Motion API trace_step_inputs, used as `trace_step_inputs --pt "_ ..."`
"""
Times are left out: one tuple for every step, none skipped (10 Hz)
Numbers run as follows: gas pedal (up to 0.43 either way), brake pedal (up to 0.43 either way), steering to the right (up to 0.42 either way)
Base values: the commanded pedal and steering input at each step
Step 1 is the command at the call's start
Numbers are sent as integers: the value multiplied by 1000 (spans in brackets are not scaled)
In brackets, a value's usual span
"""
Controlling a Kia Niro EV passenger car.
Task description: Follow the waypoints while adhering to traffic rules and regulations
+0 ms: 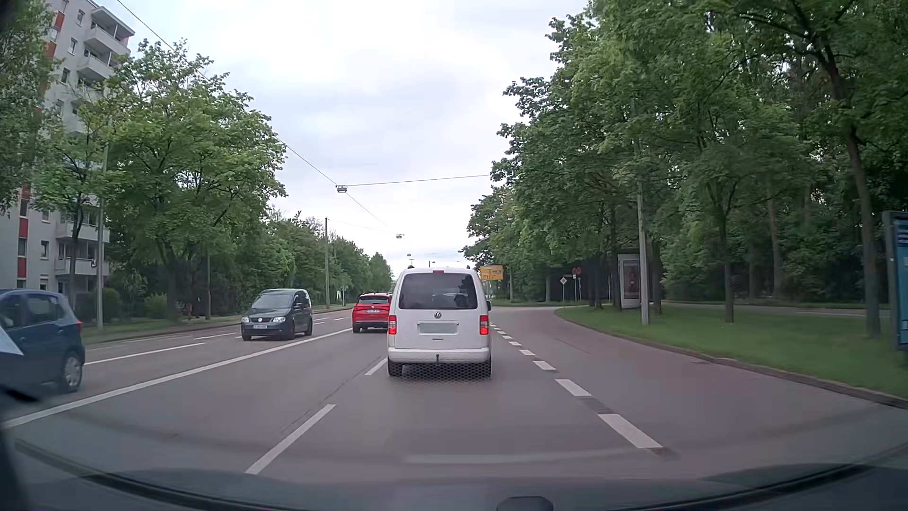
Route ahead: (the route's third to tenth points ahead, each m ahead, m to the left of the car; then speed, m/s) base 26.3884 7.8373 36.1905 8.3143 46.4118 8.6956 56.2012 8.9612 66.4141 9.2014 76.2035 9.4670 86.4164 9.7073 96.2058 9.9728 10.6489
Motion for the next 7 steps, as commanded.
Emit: trace_step_inputs --pt "240 0 -9" --pt "240 0 -9" --pt "240 0 -9" --pt "240 0 -9" --pt "240 0 -9" --pt "228 0 -9" --pt "228 0 -9"
